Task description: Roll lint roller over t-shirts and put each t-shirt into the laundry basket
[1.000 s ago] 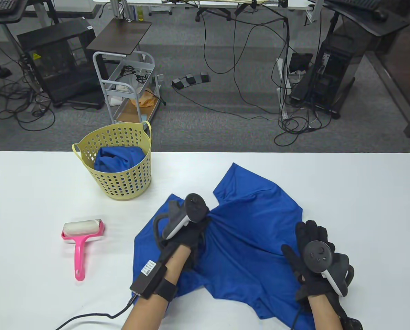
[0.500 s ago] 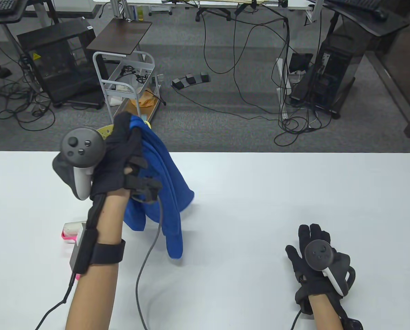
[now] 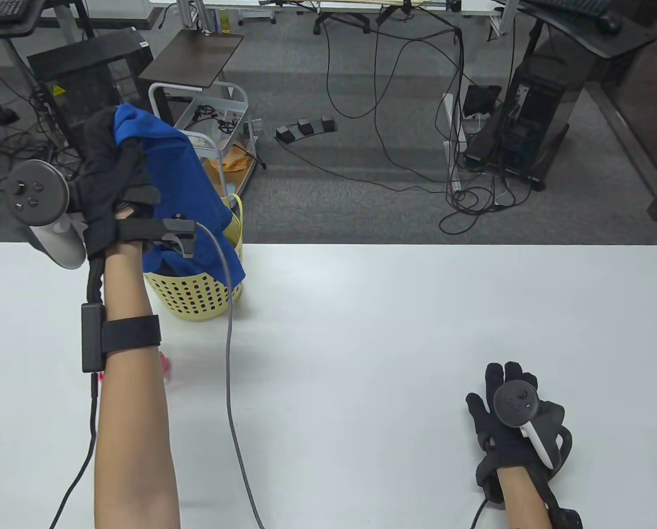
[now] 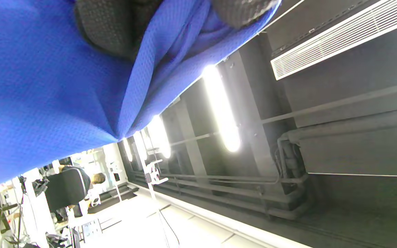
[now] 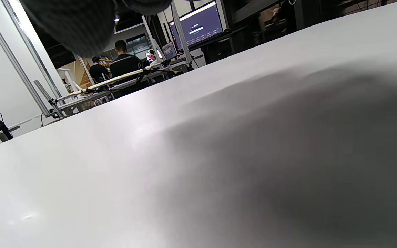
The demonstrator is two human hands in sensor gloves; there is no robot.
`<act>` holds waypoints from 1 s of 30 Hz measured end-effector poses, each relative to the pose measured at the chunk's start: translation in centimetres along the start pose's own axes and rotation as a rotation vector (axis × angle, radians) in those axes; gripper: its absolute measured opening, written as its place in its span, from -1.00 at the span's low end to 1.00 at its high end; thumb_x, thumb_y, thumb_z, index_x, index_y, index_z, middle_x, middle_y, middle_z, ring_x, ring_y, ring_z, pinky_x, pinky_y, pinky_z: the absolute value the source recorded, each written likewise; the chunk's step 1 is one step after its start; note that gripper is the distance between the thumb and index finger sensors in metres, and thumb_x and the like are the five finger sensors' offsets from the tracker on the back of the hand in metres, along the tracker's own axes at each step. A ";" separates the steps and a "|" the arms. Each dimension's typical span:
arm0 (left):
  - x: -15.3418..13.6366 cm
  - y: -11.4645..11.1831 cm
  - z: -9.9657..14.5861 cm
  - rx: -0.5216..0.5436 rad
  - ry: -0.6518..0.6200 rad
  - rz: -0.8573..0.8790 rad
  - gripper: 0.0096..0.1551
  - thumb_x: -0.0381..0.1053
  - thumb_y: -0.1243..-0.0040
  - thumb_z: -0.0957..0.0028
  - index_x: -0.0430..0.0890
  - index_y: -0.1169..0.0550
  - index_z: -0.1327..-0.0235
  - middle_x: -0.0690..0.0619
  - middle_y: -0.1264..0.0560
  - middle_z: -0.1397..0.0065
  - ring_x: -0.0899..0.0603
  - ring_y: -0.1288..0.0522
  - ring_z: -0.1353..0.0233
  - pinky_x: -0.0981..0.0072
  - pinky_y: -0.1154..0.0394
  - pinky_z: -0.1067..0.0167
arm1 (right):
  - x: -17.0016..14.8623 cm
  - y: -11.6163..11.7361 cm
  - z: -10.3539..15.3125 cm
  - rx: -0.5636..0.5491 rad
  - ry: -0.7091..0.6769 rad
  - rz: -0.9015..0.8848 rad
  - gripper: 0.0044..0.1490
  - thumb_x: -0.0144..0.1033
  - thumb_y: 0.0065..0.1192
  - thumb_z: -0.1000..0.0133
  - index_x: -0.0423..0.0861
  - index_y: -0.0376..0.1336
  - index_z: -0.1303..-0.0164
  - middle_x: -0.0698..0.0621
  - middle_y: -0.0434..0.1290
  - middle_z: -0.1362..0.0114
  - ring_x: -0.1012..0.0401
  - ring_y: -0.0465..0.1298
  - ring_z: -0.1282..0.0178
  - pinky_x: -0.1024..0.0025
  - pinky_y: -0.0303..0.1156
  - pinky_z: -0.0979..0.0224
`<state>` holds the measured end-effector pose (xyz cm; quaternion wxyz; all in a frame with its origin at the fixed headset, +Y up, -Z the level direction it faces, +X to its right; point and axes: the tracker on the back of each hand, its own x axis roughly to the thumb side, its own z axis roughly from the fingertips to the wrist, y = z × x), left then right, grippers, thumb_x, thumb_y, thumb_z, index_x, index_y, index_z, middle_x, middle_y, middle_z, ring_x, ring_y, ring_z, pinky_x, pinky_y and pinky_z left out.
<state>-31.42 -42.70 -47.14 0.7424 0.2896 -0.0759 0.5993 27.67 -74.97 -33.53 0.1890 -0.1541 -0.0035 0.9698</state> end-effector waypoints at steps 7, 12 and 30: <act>-5.3 -1.7 -0.8 -0.076 0.150 -0.142 -0.47 0.07 0.07 -0.16 0.14 -0.15 -0.39 0.02 -0.04 -0.62 -0.15 -0.31 -0.64 0.09 -0.37 -0.53 | 0.0 0.1 0.0 0.006 -0.008 -0.004 -0.14 0.12 0.04 -0.14 0.13 -0.19 -0.56 -0.01 -0.30 -0.72 -0.09 -0.29 -0.65 -0.29 -0.19 -0.55; -10.6 -2.9 0.1 -0.233 0.384 -0.293 -0.27 0.10 -0.04 -0.18 0.10 0.00 -0.50 -0.04 0.07 -0.63 -0.22 -0.29 -0.62 -0.08 -0.34 -0.51 | -0.1 0.0 0.0 0.001 -0.006 -0.009 -0.13 0.12 0.04 -0.14 0.13 -0.20 -0.56 -0.01 -0.31 -0.72 -0.09 -0.30 -0.65 -0.29 -0.21 -0.54; -14.5 -6.8 2.6 -0.381 0.411 -0.452 -0.37 -0.05 -0.14 -0.19 0.13 -0.24 -0.54 0.02 -0.13 -0.65 -0.15 -0.24 -0.68 0.08 -0.22 -0.56 | 0.2 -0.2 0.3 -0.003 -0.042 -0.009 -0.13 0.12 0.04 -0.14 0.10 -0.19 -0.56 -0.02 -0.31 -0.72 -0.09 -0.33 -0.64 -0.28 -0.23 -0.53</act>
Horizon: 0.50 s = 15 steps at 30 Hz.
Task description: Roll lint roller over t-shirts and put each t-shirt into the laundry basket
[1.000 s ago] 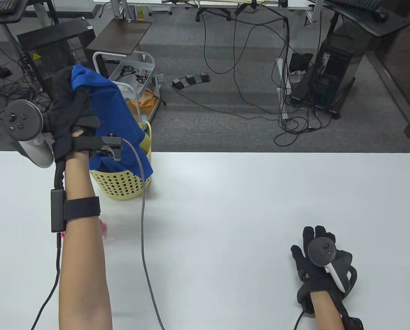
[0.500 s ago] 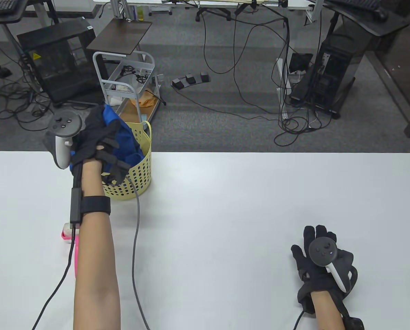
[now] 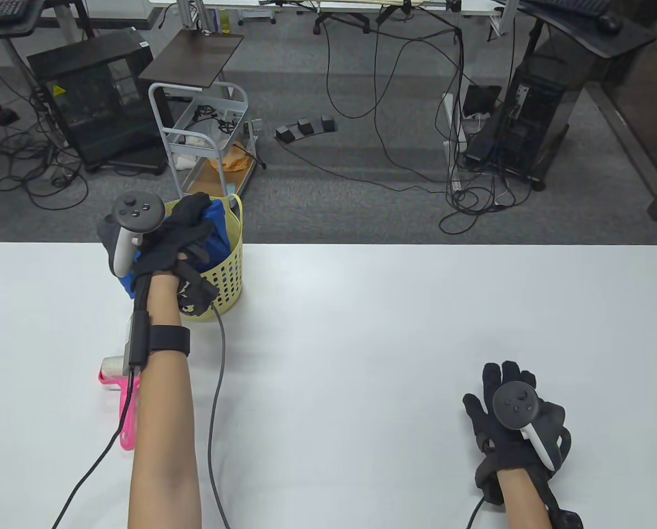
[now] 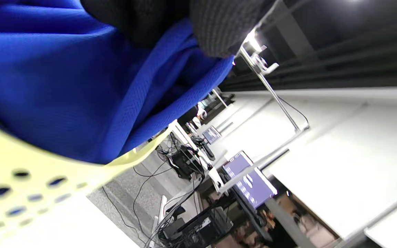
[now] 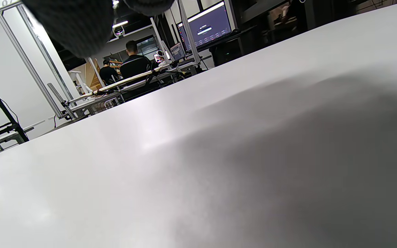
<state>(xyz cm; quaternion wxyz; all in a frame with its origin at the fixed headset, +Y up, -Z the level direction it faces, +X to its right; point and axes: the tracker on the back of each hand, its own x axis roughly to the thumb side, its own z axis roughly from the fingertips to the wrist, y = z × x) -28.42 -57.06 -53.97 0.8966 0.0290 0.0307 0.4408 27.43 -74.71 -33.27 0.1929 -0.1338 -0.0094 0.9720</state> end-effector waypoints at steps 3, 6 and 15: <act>-0.9 -1.7 -0.4 0.012 0.156 -0.246 -0.35 0.01 -0.16 -0.17 0.07 -0.26 -0.54 -0.03 -0.15 -0.64 -0.20 -0.30 -0.64 -0.02 -0.26 -0.53 | -0.1 -0.1 0.1 -0.006 0.001 -0.009 -0.13 0.11 0.04 -0.14 0.10 -0.19 -0.56 -0.02 -0.31 -0.72 -0.09 -0.34 -0.64 -0.28 -0.23 -0.53; -0.9 -2.3 -0.4 0.036 0.221 -0.483 -0.33 0.12 -0.14 -0.15 0.06 -0.29 -0.53 -0.02 -0.16 -0.65 -0.21 -0.33 -0.64 -0.14 -0.29 -0.51 | -0.1 -0.1 0.1 -0.008 0.001 -0.009 -0.13 0.11 0.04 -0.14 0.10 -0.18 -0.56 -0.02 -0.31 -0.72 -0.09 -0.34 -0.63 -0.28 -0.23 -0.53; 1.7 0.0 4.1 0.150 -0.034 -0.365 -0.30 0.05 -0.17 -0.13 0.03 -0.23 -0.54 -0.04 -0.03 -0.66 -0.27 -0.25 -0.65 -0.22 -0.25 -0.50 | 1.0 -0.5 0.5 -0.058 -0.083 -0.020 -0.13 0.11 0.05 -0.13 0.10 -0.18 -0.56 -0.02 -0.30 -0.72 -0.08 -0.33 -0.64 -0.27 -0.23 -0.54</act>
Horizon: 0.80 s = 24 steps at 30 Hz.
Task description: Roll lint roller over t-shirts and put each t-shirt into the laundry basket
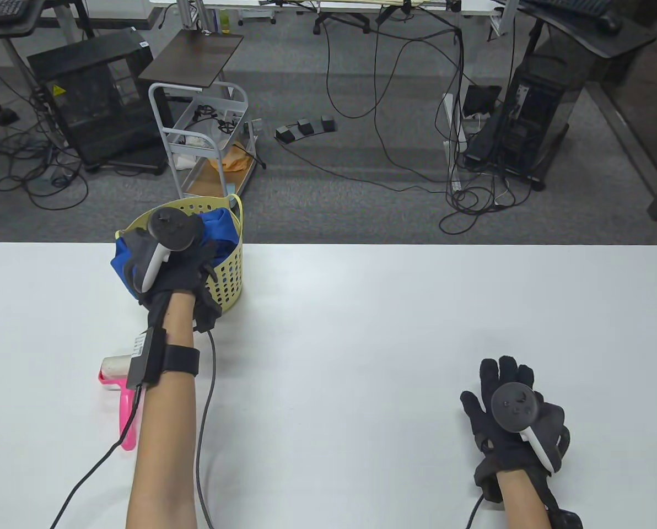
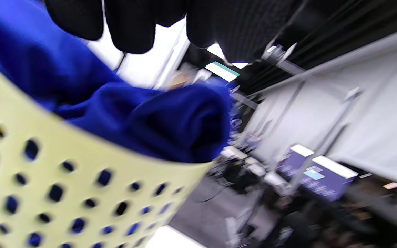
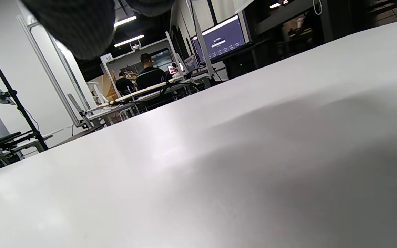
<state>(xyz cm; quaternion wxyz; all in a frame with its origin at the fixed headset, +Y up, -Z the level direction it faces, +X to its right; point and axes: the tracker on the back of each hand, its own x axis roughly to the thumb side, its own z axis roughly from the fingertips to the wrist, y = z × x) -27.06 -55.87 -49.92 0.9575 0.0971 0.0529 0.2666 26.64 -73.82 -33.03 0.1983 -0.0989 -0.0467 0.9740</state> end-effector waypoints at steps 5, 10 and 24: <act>0.7 1.6 7.5 0.159 -0.207 -0.040 -0.40 0.05 -0.22 -0.08 0.08 -0.39 -0.42 -0.01 -0.24 -0.59 -0.19 -0.41 -0.58 -0.09 -0.36 -0.47 | 1.2 -0.2 0.5 -0.041 -0.062 0.017 -0.13 0.11 0.06 -0.13 0.10 -0.17 -0.56 -0.02 -0.27 -0.72 -0.08 -0.31 -0.64 -0.27 -0.21 -0.54; -0.1 -2.0 16.1 0.166 -0.265 0.069 -0.38 0.07 -0.26 -0.07 0.07 -0.39 -0.42 -0.01 -0.28 -0.57 -0.22 -0.40 -0.57 -0.14 -0.33 -0.47 | 2.8 -0.5 1.4 -0.144 -0.170 -0.012 -0.14 0.11 0.08 -0.12 0.09 -0.13 -0.55 -0.02 -0.21 -0.73 -0.08 -0.24 -0.65 -0.27 -0.16 -0.54; 0.3 -14.1 22.6 0.077 -0.198 -0.303 -0.04 0.34 -0.38 0.14 0.13 -0.27 -0.53 0.09 -0.19 -0.64 -0.16 -0.11 -0.71 -0.05 -0.05 -0.57 | 5.3 0.8 2.8 -0.212 -0.261 0.032 -0.12 0.15 0.08 -0.10 0.08 -0.10 -0.55 -0.02 -0.15 -0.73 -0.08 -0.18 -0.66 -0.27 -0.10 -0.55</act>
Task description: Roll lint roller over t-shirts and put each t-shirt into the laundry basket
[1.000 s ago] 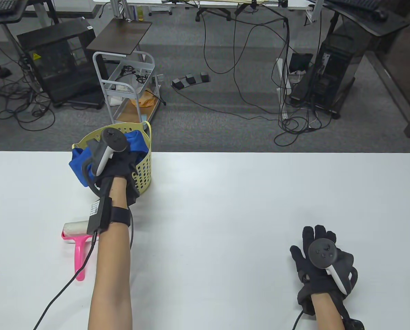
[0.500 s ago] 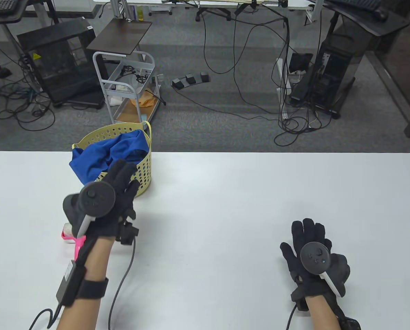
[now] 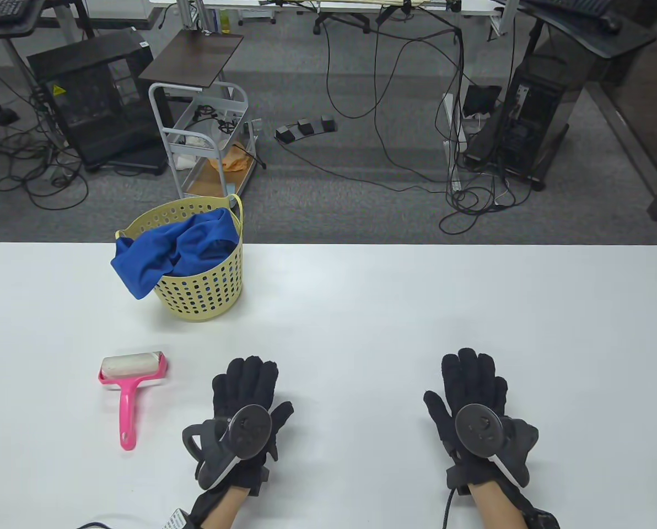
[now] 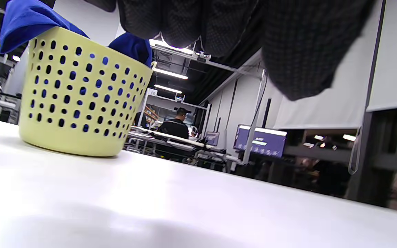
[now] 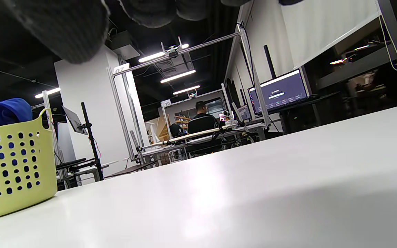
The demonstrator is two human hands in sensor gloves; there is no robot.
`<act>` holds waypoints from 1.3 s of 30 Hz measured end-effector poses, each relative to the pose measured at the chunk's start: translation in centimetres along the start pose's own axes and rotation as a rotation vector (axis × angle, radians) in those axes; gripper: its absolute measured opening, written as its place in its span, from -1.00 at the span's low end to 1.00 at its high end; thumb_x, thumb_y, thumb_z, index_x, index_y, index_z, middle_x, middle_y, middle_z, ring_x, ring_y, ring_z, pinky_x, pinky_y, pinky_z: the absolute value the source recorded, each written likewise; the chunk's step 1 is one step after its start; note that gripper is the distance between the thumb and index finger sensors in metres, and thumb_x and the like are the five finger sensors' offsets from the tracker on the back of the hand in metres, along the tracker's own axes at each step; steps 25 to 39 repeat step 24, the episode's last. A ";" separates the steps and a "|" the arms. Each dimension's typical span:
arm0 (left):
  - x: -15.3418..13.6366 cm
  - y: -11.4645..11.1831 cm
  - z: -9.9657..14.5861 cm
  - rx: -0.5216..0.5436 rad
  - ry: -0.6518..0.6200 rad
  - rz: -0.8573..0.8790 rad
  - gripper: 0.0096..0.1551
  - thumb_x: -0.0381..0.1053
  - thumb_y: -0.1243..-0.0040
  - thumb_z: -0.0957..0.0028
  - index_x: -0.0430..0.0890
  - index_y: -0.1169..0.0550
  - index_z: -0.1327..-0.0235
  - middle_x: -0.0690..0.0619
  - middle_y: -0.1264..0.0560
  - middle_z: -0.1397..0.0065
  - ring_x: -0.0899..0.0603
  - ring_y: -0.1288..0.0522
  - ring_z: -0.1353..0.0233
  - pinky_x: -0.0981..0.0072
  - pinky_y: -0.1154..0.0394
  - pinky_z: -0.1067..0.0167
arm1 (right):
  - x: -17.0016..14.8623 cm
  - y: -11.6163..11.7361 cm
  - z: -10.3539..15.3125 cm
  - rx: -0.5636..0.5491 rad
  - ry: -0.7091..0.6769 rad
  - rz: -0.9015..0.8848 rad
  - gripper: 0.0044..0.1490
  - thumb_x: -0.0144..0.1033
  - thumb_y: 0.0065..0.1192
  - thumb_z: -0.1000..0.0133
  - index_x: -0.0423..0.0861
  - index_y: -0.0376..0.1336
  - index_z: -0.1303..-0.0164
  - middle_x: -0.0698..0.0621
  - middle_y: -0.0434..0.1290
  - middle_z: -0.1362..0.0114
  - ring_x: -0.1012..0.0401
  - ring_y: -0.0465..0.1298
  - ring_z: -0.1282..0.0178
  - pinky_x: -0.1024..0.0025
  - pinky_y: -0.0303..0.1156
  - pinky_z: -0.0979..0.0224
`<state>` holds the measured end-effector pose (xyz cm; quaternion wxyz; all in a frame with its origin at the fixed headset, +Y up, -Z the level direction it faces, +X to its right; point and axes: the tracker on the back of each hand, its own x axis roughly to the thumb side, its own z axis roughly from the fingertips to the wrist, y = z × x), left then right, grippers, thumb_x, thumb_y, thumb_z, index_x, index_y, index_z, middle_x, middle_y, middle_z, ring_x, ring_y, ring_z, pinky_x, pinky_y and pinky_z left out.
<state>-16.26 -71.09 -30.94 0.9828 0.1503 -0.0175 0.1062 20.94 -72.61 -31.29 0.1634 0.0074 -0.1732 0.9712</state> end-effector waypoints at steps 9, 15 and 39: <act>0.0 -2.0 -0.4 -0.050 -0.006 -0.064 0.02 0.41 -0.33 0.16 0.10 -0.24 -0.54 0.07 -0.19 -0.64 -0.16 -0.11 -0.70 -0.03 -0.04 -0.57 | -0.1 1.7 0.2 0.069 0.027 0.058 -0.07 0.19 0.06 -0.09 0.08 -0.16 -0.56 -0.03 -0.19 -0.73 -0.08 -0.21 -0.66 -0.25 -0.15 -0.55; -0.4 -2.2 -0.4 -0.064 0.001 -0.070 0.00 0.40 -0.33 0.15 0.09 -0.24 -0.54 0.07 -0.20 -0.64 -0.16 -0.12 -0.70 -0.03 -0.04 -0.57 | 0.1 1.9 0.2 0.086 0.021 0.063 -0.07 0.20 0.06 -0.09 0.07 -0.17 -0.56 -0.03 -0.20 -0.73 -0.08 -0.21 -0.66 -0.24 -0.16 -0.55; -0.3 -2.2 -0.4 -0.081 -0.002 -0.080 -0.02 0.40 -0.32 0.14 0.09 -0.27 -0.53 0.07 -0.22 -0.64 -0.16 -0.14 -0.70 -0.02 -0.06 -0.57 | 0.0 1.8 0.2 0.104 0.031 0.061 -0.07 0.19 0.06 -0.09 0.07 -0.17 -0.56 -0.04 -0.20 -0.73 -0.08 -0.22 -0.66 -0.24 -0.16 -0.55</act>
